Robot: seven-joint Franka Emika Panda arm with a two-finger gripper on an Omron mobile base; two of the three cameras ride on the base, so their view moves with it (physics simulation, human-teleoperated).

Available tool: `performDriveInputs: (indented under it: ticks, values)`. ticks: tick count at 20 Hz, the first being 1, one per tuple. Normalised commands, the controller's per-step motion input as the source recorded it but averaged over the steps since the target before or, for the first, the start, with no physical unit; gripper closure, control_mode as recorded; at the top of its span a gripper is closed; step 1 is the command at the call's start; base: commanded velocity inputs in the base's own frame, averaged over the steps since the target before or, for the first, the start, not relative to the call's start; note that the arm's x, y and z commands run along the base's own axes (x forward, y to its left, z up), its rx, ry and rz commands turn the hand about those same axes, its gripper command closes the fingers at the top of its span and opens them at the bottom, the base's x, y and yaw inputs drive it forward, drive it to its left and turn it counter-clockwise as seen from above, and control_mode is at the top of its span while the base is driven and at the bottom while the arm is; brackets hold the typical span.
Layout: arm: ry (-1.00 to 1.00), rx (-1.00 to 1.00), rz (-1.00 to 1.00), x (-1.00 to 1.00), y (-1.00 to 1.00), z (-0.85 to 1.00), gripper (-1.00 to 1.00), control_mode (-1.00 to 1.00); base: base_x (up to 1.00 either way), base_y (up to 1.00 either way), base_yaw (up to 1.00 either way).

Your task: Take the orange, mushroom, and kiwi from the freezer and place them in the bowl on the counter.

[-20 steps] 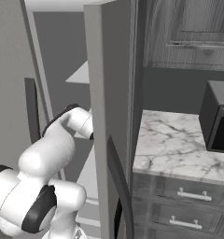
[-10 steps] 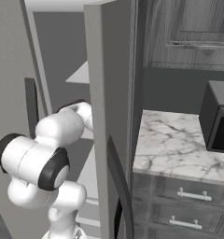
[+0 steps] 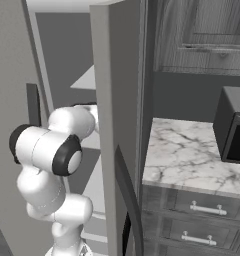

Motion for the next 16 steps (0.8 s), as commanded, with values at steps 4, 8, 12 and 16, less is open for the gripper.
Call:
performDriveInputs:
  ticks: [4, 8, 12, 16]
  values:
    - [0.00, 0.00, 0.00, 0.19, 0.00, -0.47, -1.00, -1.00, 0.00, 0.00, 0.00]
    - [0.00, 0.00, 0.00, 0.09, 0.00, -0.55, 1.00, -1.00, 0.00, 0.00, 0.00]
    - [0.00, 0.00, 0.00, 0.10, 0.00, -0.49, 1.00, -1.00, 0.00, 0.00, 0.00]
    - [0.00, 0.00, 0.00, 0.05, 0.00, -0.45, 1.00, -1.00, 0.00, 0.00, 0.00]
